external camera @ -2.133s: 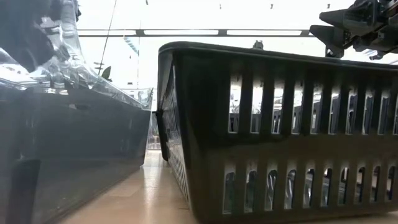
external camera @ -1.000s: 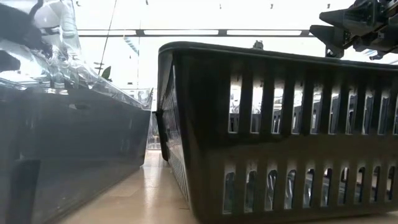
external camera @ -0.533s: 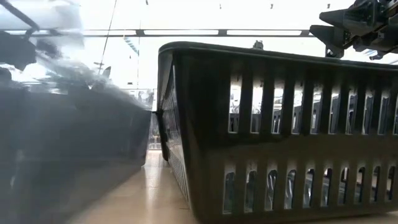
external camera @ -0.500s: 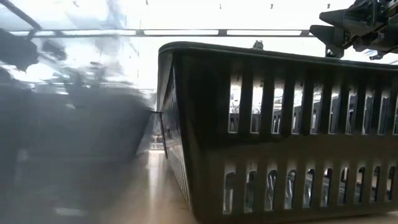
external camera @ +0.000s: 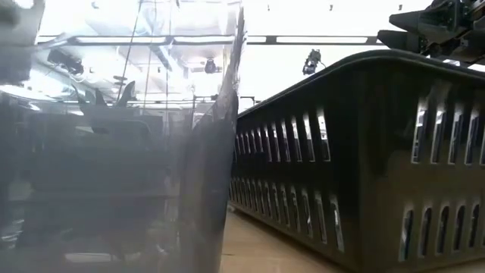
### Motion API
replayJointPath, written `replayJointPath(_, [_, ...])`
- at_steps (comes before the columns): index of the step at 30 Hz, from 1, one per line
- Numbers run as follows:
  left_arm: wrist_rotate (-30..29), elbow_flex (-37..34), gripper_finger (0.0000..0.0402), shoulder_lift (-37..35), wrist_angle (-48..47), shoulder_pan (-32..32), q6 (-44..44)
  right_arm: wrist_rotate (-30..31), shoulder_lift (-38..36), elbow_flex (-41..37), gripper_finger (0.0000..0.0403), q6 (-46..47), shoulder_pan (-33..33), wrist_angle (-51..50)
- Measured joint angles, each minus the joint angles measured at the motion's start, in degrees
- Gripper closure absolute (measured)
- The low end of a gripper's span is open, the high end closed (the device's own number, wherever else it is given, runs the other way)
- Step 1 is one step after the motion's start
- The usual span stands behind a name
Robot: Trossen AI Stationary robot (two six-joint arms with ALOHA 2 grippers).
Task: Stack baskets by color
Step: Stack the bottom left gray bin on the top gray bin
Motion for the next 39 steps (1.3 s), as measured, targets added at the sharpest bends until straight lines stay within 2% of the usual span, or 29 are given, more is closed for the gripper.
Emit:
replayJointPath(3, [-3.88,4.45,0.0396,-0.97,-2.20,-0.04,0.12,0.00,0.02,0.00,0.0238,0.00,0.01,0.01])
replayJointPath(8, [-13.63,9.27,0.0396,-0.94,-1.91,0.81,3.52,-0.01,0.00,0.00,0.0238,0.00,0.01,0.02])
replayJointPath(11, [-17.53,9.56,0.0396,-0.78,-1.46,2.26,5.47,0.01,0.00,0.00,0.0238,0.00,0.00,0.03])
replayJointPath(16, [-23.71,9.56,0.0396,-0.79,-8.84,4.94,8.46,0.01,0.02,0.00,0.0238,0.00,0.01,0.03])
replayJointPath(19, [-25.96,9.54,0.0396,-0.81,-12.11,8.14,13.87,0.00,0.01,0.00,0.0238,0.00,0.00,0.03])
replayJointPath(31, [-26.29,9.46,0.0397,-2.44,-12.19,29.23,40.10,0.01,0.00,0.00,0.0238,0.00,-0.01,0.06])
replayJointPath(39, [-25.94,9.47,0.0397,-8.49,-13.00,37.01,50.26,0.01,0.01,0.00,0.0238,0.00,0.01,0.03])
